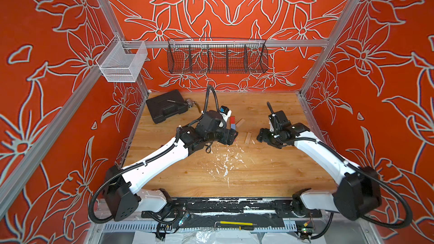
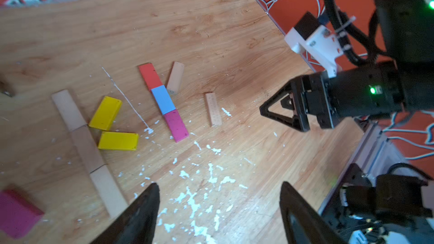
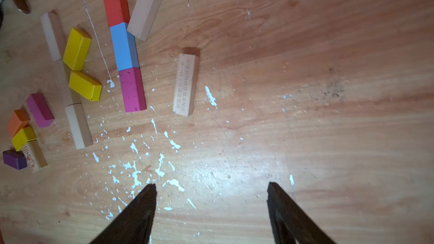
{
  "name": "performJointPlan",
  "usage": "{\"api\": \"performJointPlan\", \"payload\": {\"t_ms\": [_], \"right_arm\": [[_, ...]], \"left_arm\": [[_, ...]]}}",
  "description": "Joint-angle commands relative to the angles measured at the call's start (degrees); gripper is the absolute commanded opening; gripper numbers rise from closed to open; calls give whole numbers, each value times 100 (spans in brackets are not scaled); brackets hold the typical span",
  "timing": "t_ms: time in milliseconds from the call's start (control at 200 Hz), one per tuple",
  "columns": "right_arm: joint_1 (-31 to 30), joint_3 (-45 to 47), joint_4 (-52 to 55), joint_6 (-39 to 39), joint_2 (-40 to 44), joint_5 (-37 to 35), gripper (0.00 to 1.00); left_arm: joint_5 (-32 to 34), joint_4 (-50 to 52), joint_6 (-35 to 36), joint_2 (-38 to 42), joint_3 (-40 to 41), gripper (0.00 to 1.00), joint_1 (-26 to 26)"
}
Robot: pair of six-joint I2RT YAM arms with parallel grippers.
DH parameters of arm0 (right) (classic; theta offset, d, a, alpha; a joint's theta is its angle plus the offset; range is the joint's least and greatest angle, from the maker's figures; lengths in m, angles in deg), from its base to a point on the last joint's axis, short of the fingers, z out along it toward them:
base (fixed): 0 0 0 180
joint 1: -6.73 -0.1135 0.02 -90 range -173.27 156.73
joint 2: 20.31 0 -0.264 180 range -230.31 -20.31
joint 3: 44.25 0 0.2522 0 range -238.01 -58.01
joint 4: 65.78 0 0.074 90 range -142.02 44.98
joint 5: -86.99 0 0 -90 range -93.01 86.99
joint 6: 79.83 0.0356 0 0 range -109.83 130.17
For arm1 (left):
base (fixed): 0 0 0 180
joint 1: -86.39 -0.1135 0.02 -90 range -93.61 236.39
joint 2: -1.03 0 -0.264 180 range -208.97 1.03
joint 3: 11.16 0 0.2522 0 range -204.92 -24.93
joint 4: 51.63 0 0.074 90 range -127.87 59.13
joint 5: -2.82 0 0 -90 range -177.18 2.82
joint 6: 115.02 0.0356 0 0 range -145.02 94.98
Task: Assemble the letter k with building blocks
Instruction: Place the building block at the center of the board, then assemble the building block at the center of the board.
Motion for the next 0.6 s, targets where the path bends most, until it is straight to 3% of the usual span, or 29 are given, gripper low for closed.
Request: {"api": "performJointPlan", "payload": {"t_ms": [0,115,300,450,596], "right_arm": [[-106,-480,-186,-135,-722,-129,76],[-127,-858,-175,-240,-1387,-136,76],[-176,-1246,-230,-407,-2111,-207,74],[-210,-1559,13,-443,-2589,-449,68],[-247,-1677,60,-530,-2880,-420,60]], "left_arm": [[-924,-216,1031,220,290,79,-351],[-1420,-468,1786,277,465,80,-557],[-2922,-688,2502,-283,200,81,-1076],[-3047,-303,3189,-476,17,82,-1198],[-2946,-451,3376,-397,186,83,-1240]]}}
